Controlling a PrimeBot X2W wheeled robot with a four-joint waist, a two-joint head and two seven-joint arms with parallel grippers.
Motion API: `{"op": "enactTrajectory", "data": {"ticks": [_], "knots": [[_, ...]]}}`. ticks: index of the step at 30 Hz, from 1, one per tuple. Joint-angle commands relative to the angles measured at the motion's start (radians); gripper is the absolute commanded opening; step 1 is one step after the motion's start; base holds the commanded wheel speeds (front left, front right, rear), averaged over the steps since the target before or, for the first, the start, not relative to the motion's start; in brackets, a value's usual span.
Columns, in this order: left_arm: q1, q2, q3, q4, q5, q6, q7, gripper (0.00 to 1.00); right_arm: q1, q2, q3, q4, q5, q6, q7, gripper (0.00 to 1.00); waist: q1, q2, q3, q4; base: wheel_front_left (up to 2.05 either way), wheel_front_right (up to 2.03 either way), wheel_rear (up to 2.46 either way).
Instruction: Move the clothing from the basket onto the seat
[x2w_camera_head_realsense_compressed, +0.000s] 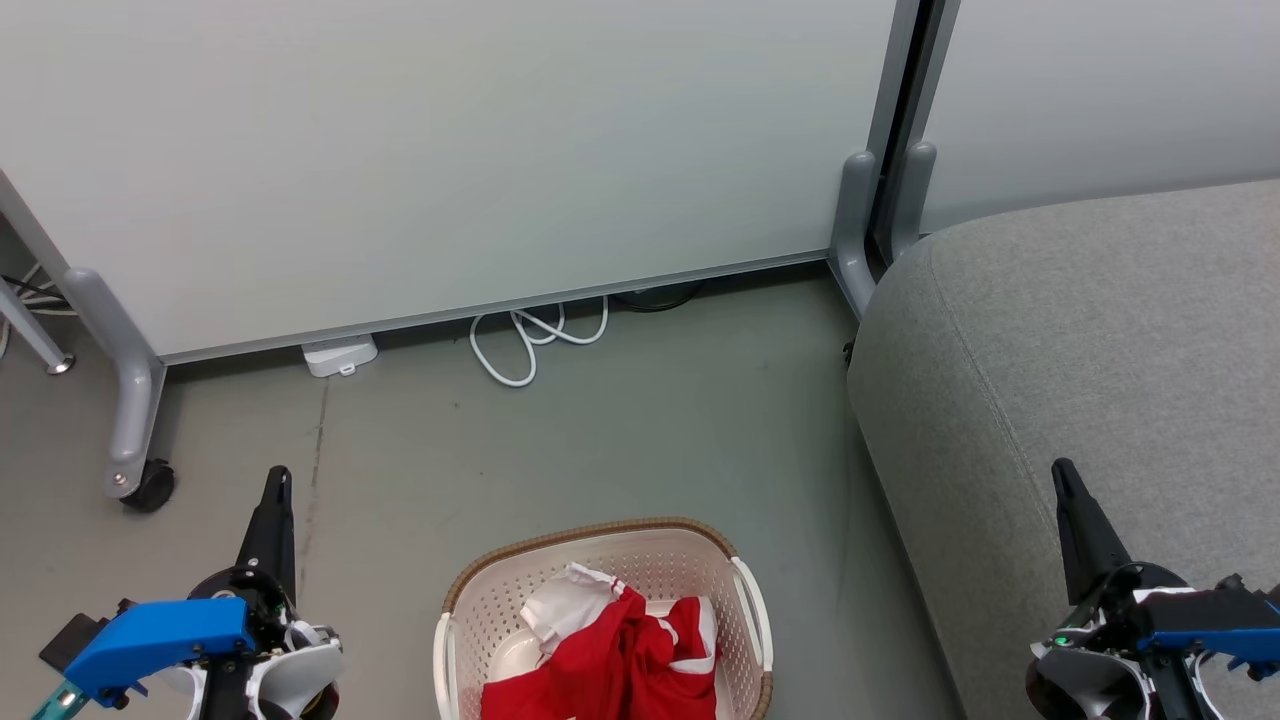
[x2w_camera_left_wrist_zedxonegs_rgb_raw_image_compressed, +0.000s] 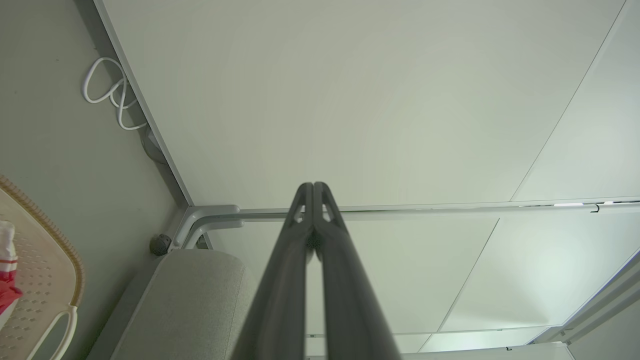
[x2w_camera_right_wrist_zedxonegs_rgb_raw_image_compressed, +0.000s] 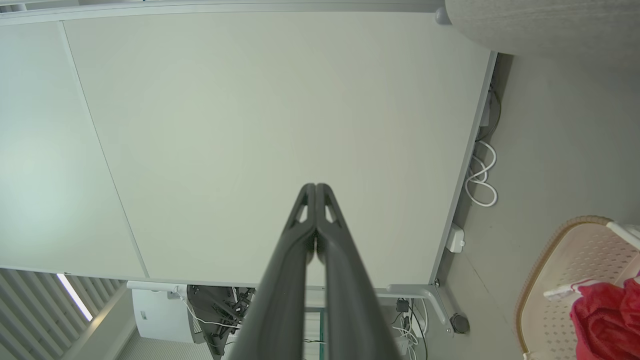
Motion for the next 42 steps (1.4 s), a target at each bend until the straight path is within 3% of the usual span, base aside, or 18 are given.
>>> {"op": "enactTrajectory", "data": {"ticks": [1,13,14,15,16,17,18,24,30,42], "knots": [[-0.009,-0.001,0.001,-0.004,-0.002,-0.002,0.003,0.0,-0.01,-0.005,-0.001,-0.002,0.003,0.0,0.002,0.0,0.0,-0.0001,0.0,0.0,0.0,0.0,0.0],[-0.009,-0.001,0.001,-0.004,-0.002,-0.002,0.003,0.0,-0.01,-0.005,-0.001,-0.002,0.003,0.0,0.002,0.0,0.0,-0.0001,0.0,0.0,0.0,0.0,0.0],[0.001,0.0,0.0,0.003,0.0,0.0,-0.001,1.0,0.002,0.001,0.0,0.003,0.0,0.0,0.0,1.0,0.0001,-0.0001,0.0,0.0,0.0,0.0,0.0],[0.007,-0.001,-0.001,0.009,0.0,0.0,-0.002,1.0,0.007,0.002,0.002,0.009,0.0,0.0,-0.001,1.0,0.0,-0.0001,0.0,0.0,0.0,0.0,0.0],[0.017,-0.003,-0.001,0.019,0.001,0.0,-0.002,0.0,0.015,0.003,0.003,0.019,0.0,0.0,-0.001,0.0,0.0001,-0.0001,0.0,0.0,0.0,0.0,0.0],[0.029,-0.006,-0.002,0.028,0.001,0.0,-0.002,0.0,0.022,0.005,0.003,0.029,0.0,-0.001,-0.001,0.0,0.0,-0.0001,0.0,0.0,0.0,0.0,0.0],[0.036,-0.007,-0.003,0.034,0.002,0.0,-0.004,1.0,0.027,0.006,0.005,0.033,0.0,-0.001,-0.003,1.0,0.0,-0.0001,0.0,0.0,0.0,0.0,0.0],[0.031,-0.007,-0.025,0.031,0.028,0.002,-0.036,1.0,0.026,0.005,0.03,0.02,-0.011,-0.001,-0.035,1.0,0.0,-0.0001,0.0,0.0,0.0,0.0,0.0],[0.026,-0.006,-0.041,0.022,0.12,0.018,-0.065,1.0,0.023,0.004,0.037,0.017,-0.077,-0.001,-0.064,1.0,0.0,-0.0001,0.0,0.001,0.0,0.0,0.0],[0.024,-0.004,-0.087,-0.012,0.434,0.048,-0.121,1.0,0.012,0.003,0.049,0.013,-0.4,-0.001,-0.121,1.0,0.0,-0.0001,0.002,0.003,0.0,0.0,0.0]]}}
